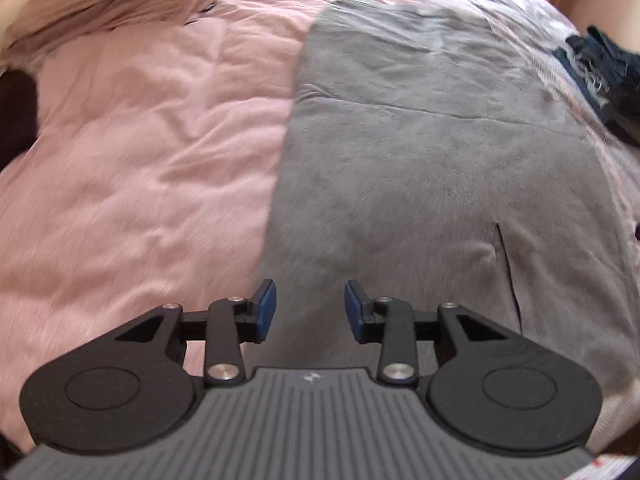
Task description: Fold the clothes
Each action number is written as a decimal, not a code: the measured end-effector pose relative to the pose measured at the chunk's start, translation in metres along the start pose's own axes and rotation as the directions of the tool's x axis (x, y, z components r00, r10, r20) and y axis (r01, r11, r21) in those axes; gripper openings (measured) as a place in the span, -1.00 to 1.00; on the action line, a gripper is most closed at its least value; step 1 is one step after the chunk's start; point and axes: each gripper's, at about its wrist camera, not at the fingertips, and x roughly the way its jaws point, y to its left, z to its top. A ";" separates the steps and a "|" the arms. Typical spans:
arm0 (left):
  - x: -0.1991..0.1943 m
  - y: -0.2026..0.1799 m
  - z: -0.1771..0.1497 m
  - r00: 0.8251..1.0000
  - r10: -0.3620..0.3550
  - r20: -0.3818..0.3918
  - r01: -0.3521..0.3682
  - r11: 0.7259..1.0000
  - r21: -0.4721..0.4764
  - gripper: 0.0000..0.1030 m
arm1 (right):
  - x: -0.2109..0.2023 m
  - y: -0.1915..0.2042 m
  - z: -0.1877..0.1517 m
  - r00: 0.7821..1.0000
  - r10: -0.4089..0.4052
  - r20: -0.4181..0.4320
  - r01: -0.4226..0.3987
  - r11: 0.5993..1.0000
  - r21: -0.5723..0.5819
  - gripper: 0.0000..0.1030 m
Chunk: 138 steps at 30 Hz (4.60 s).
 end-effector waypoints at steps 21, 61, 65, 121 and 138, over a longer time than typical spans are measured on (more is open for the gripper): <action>-0.026 0.010 -0.081 0.943 -0.058 -0.327 0.137 0.965 0.225 -0.34 | 0.013 0.029 -0.143 0.861 -0.043 -0.506 0.118 0.986 0.118 -0.16; -0.340 -0.107 -0.098 0.990 0.014 0.140 -0.022 0.998 0.058 0.41 | -0.270 0.037 -0.067 0.979 0.193 -0.064 -0.200 0.970 -0.139 0.16; -0.348 -0.112 -0.112 0.990 0.025 0.142 -0.034 0.997 0.063 0.44 | -0.279 0.031 -0.077 0.978 0.196 -0.066 -0.203 0.970 -0.135 0.16; -0.342 -0.121 -0.105 0.989 0.012 0.147 -0.027 0.994 0.105 0.47 | -0.278 0.021 -0.079 0.973 0.219 -0.077 -0.227 0.967 -0.113 0.16; -0.253 -0.065 0.065 0.982 -0.100 0.163 0.063 0.975 0.214 0.47 | -0.192 0.069 0.052 0.990 0.130 -0.053 -0.131 0.991 -0.026 0.16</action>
